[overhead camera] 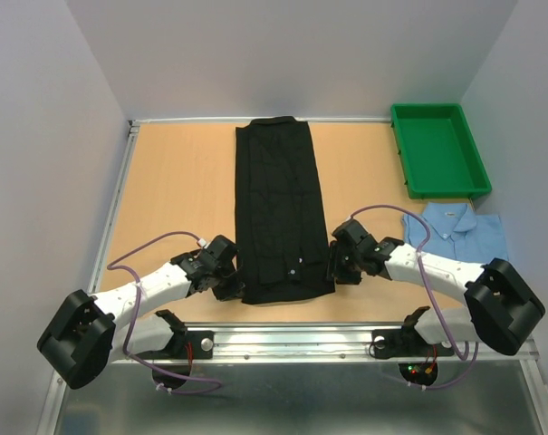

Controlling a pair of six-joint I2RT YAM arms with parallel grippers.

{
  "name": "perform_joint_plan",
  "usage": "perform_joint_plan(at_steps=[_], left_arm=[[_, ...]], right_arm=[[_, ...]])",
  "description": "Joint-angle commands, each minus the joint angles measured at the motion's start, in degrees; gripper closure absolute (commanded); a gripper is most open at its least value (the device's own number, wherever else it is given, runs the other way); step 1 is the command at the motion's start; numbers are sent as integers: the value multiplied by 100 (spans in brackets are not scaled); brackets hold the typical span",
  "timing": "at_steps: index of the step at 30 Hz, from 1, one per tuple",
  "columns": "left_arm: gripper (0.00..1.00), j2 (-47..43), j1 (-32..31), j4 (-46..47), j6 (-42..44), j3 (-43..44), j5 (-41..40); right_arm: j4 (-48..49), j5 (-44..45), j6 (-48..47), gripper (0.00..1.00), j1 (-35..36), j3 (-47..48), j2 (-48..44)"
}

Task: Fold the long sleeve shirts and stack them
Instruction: Fold the shirt

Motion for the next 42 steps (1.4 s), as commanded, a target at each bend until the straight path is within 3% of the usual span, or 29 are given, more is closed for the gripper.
perform_joint_plan(at_steps=[1,13,22,29,30,32,42], left_arm=[[88,-105,-54,-270,86,111,-180],[89,36,-115,-235,235,313,-101],[94,-16,-115,-323,376,401,-163],[100,-113,-115,-428,411,454,-198],[100,-139,-115,-533,464,550,-241],[100,-192,-107,-665,525,682,-303],[100,-517,-107,-1157,833,928,364]], right_arm=[[-106,-127,12,50,109,-53,303],[-448,-462,64,50,249,-18,682],[-852,-173,-6,52,249,-141,629],[-923,-93,-103,80,249,-115,585],[-984,-85,-181,90,249,-62,516],[-1107,-76,-313,99,249,95,419],[-1792,-506,-639,99,249,474,-144]])
